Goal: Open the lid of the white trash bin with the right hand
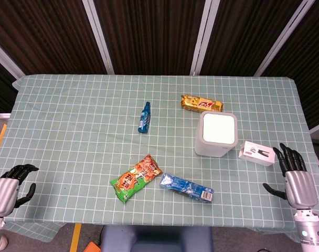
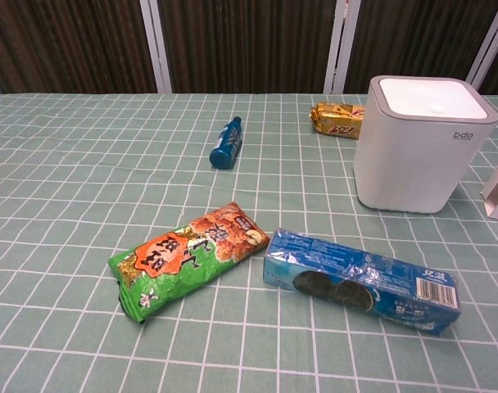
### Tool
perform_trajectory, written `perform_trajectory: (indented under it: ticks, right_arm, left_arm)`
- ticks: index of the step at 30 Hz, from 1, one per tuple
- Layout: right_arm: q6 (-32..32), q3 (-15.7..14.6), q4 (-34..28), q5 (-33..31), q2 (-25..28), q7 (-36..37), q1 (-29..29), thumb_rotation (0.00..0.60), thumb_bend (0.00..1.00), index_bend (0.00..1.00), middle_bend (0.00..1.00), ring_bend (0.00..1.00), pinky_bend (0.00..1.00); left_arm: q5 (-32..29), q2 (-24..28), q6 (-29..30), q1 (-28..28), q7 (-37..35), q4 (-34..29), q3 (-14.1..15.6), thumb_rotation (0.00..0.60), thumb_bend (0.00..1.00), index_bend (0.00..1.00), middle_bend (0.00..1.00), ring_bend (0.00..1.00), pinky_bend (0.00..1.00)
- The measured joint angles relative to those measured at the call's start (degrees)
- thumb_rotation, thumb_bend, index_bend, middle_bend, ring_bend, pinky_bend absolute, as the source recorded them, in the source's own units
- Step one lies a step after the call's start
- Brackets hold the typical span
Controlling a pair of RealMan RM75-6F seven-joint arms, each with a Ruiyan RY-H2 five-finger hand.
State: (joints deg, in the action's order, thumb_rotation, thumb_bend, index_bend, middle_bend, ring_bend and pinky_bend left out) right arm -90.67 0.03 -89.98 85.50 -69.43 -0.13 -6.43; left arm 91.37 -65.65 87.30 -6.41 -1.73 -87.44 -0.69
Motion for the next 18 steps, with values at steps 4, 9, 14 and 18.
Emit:
perform_trajectory:
  ticks: [4, 9, 14, 18]
  right_arm:
    - [0.0, 0.3, 1.2, 1.4, -0.6, 0.3, 0.2, 0.6, 0.12, 0.0, 0.0, 0.0, 0.18]
    - [-0.6, 0.9, 1.3, 2.2, -0.7, -1.0, 0.3, 0.6, 0.19, 0.0, 0.43, 0.38, 0.2]
    - [0.6, 1.2, -1.1, 3.1, 2.4, -4.3, -0.4, 0.6, 0.42, 0.06, 0.75, 0.72, 0.53]
    - [4.9, 0.6, -6.5, 3.1, 8.7, -6.1, -1.6, 0.6, 0.47, 0.08, 0.76, 0.74, 0.61]
  left_arm:
    - [-0.2, 0.1, 0.0, 0.0, 0.0, -0.1, 0.0, 0.6, 0.47, 0.32, 0.29, 0.26, 0.46]
    - [0.4, 0.2, 0.6, 0.2, -0.5, -0.1, 0.1, 0.6, 0.47, 0.32, 0.29, 0.26, 0.46]
    - [-0.2, 0.3, -0.1, 0.1, -1.3, 0.3, 0.0, 0.6, 0.47, 0.32, 0.29, 0.26, 0.46]
    - [-0.2, 0.6, 0.1, 0.2, -1.6, 0.1, 0.0, 0.6, 0.47, 0.32, 0.29, 0.26, 0.46]
